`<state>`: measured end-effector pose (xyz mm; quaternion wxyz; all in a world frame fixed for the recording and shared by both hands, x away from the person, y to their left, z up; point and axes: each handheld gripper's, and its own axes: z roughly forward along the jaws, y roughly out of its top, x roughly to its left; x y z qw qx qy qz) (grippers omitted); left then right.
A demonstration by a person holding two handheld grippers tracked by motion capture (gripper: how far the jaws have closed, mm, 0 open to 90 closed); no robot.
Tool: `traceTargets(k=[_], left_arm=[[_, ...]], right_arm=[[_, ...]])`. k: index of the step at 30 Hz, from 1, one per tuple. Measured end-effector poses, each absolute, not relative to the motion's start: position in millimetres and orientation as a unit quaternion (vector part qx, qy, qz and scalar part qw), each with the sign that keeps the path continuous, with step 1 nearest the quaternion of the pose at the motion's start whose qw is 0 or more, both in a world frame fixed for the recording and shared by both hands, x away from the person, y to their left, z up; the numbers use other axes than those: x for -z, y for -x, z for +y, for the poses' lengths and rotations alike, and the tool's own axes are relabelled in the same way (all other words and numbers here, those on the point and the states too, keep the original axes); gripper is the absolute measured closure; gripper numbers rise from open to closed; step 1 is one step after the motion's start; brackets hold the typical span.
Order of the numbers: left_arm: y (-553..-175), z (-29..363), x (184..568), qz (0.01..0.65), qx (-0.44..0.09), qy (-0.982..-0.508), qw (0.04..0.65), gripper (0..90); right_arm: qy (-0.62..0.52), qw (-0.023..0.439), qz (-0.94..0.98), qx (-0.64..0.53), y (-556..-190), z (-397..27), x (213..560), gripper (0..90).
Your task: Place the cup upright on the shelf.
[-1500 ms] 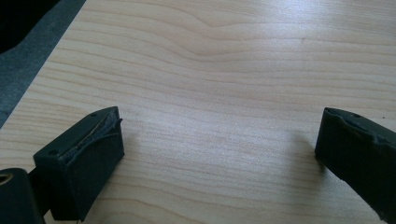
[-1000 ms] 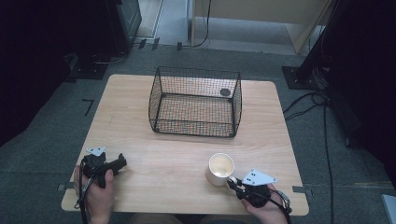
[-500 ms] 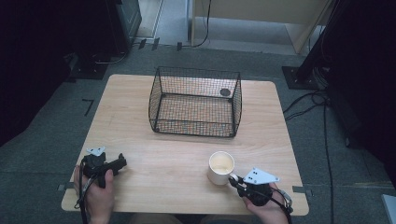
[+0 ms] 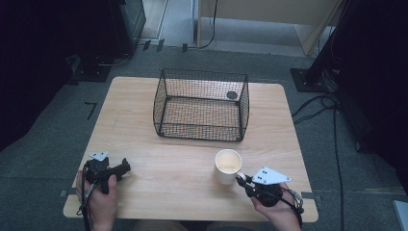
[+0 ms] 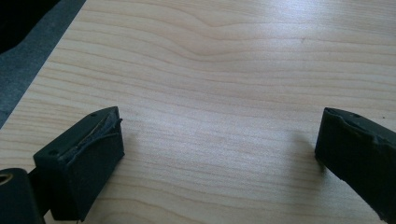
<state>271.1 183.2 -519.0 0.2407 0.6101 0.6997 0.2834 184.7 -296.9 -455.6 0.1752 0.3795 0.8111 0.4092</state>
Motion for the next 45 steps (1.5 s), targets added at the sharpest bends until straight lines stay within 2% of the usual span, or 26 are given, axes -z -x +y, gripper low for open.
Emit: traceTargets(k=[45], left_arm=[[-271, 183, 519, 0.700, -0.283, -0.610, 0.242, 1.2]], right_arm=[[-0.335, 0.195, 0.810, -0.441, -237, -268, 389, 80.4]])
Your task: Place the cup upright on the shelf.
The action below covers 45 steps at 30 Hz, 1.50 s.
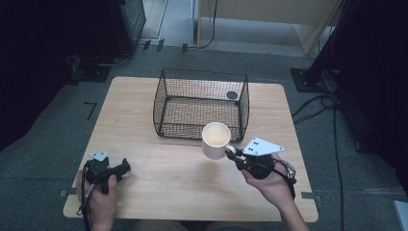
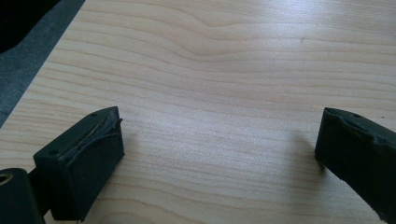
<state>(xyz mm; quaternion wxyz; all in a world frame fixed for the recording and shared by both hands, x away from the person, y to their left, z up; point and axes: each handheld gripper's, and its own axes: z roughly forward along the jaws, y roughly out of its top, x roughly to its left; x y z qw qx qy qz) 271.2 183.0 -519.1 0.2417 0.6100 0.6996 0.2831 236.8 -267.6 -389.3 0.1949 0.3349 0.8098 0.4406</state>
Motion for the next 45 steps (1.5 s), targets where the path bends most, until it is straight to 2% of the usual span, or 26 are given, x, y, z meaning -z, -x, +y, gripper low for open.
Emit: traceTargets(k=[27, 45], left_arm=[[-271, 183, 519, 0.698, -0.281, -0.612, 0.241, 1.3], [-271, 183, 519, 0.698, -0.282, -0.612, 0.242, 1.3]], right_arm=[[-0.317, 0.206, 0.809, -0.450, -282, -245, 354, 80.5], [-0.317, 0.210, 0.813, -0.441, -322, -225, 350, 80.5]])
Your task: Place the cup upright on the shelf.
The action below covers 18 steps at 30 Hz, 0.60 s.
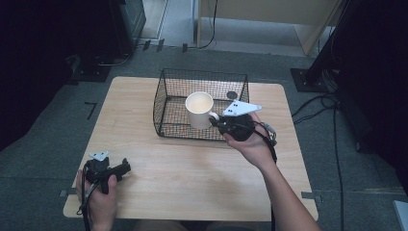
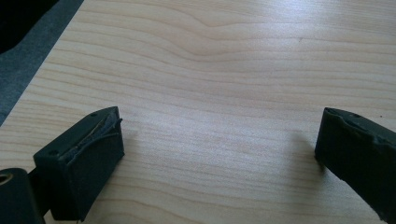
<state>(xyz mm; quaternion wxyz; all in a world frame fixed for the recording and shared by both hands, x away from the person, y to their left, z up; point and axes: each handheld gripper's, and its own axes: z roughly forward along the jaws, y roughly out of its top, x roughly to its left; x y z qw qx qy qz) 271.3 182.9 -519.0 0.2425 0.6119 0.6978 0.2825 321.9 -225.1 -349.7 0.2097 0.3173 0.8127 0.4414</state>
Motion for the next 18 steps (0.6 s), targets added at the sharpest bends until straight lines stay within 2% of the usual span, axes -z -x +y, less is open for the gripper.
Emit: traceTargets(k=[18], left_arm=[[-271, 183, 519, 0.698, -0.282, -0.612, 0.243, 1.3]], right_arm=[[-0.344, 0.213, 0.806, -0.433, -369, -222, 360, 80.5]])
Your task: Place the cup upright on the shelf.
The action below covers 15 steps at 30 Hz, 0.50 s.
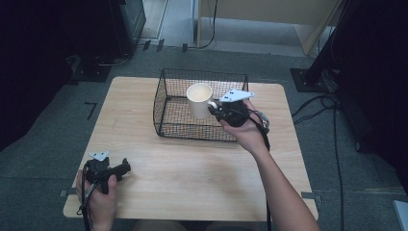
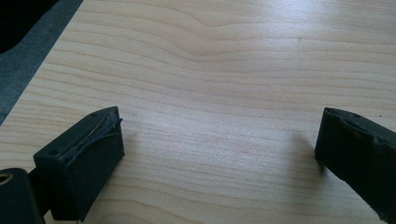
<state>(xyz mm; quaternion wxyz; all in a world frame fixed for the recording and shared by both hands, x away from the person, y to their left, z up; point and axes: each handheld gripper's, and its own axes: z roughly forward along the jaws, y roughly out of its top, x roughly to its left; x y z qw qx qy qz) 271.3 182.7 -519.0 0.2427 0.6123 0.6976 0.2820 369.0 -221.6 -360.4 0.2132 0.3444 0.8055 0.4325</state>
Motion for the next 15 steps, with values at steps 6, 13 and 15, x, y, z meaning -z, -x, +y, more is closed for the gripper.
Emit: traceTargets(k=[6, 13, 15], left_arm=[[-271, 183, 519, 0.697, -0.282, -0.613, 0.243, 1.2], [-271, 183, 519, 0.697, -0.282, -0.614, 0.242, 1.3], [-271, 183, 519, 0.698, -0.281, -0.613, 0.242, 1.3]], right_arm=[[-0.351, 0.211, 0.808, -0.423, -389, -219, 366, 80.5], [-0.350, 0.215, 0.814, -0.410, -409, -210, 372, 80.5], [-0.348, 0.213, 0.816, -0.409, -417, -208, 375, 80.5]])
